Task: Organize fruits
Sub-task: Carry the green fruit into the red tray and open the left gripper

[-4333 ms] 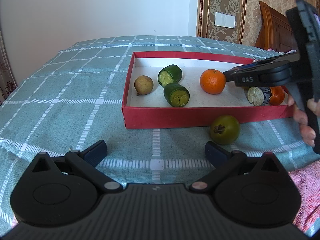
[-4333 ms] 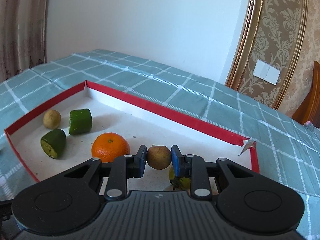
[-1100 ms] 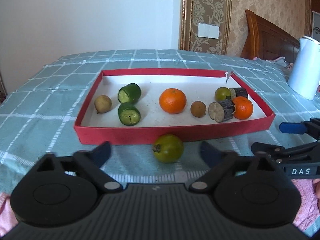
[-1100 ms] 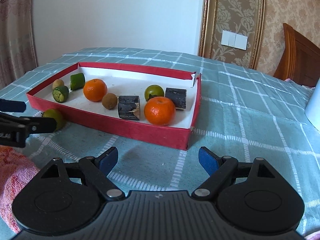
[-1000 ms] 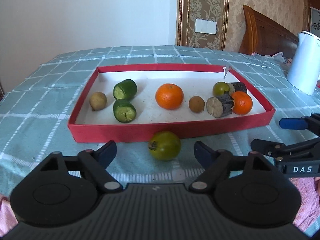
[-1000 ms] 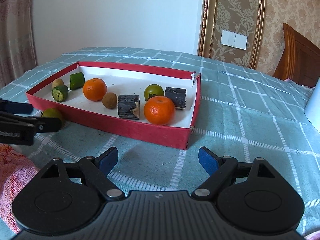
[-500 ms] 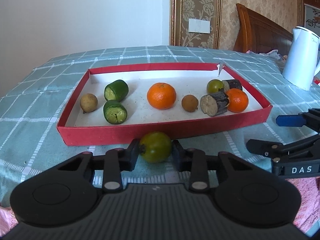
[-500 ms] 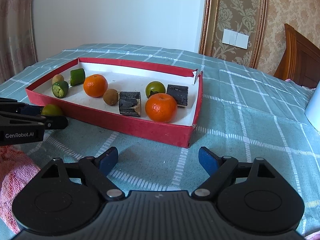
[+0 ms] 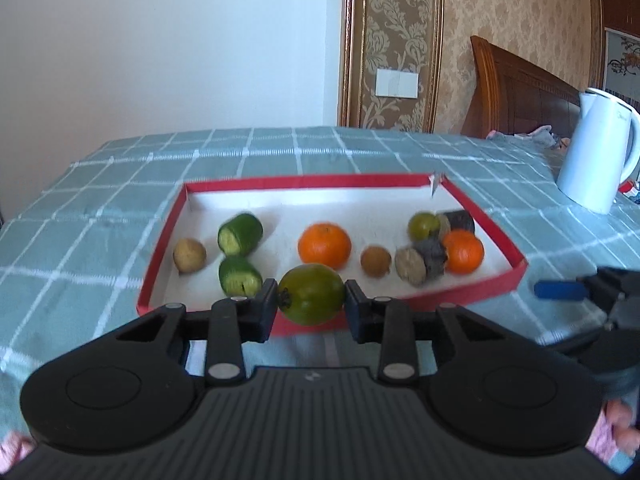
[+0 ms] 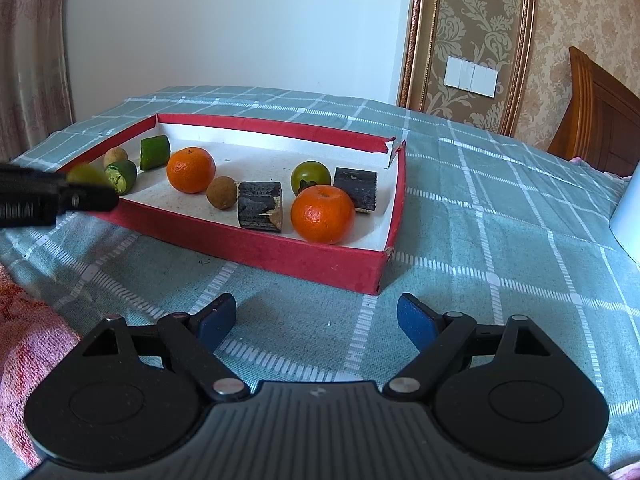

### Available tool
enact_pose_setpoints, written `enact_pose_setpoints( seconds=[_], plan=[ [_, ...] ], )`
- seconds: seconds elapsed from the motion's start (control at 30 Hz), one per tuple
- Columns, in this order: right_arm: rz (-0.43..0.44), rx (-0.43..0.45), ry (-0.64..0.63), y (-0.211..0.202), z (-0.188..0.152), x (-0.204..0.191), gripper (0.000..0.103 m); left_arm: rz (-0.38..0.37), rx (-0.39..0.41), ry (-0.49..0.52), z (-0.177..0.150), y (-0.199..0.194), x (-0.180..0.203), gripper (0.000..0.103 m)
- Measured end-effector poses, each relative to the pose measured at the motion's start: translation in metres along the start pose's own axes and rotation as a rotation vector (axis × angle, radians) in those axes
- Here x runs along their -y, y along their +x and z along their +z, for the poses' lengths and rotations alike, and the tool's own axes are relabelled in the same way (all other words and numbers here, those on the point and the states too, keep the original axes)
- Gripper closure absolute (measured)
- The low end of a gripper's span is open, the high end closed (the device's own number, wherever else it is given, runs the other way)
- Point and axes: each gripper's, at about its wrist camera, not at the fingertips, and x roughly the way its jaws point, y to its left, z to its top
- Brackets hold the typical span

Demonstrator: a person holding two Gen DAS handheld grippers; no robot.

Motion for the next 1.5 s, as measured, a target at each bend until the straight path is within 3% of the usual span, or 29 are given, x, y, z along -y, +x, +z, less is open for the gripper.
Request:
enact_pose_setpoints(
  seconds=[0.4,0.63,1.03,1.27,1.5],
  plan=[
    [-0.002,-0.004,0.006,0.001,-0.001,0.001,0.013,0.034,0.027,-0.035,0.036,0.051,-0.005,0.071],
    [-0.001,-0.005,0.007,0.001,-0.001,0.002,0.012,0.041,-0.009,-0.088,0.05,0.083,-0.014,0.071],
    [0.003,-0.011,0.017,0.001,-0.001,0.004,0.01,0.081,-0.068,-0.065,0.052,0.126,-0.011,0.071],
    [0.004,-0.013,0.018,0.002,0.0,0.004,0.01,0.086,-0.069,-0.066,0.051,0.131,-0.012,0.07],
    [0.005,-0.016,0.024,0.002,-0.001,0.004,0.009,0.064,-0.072,-0.077,0.053,0.128,-0.011,0.056]
  ],
)
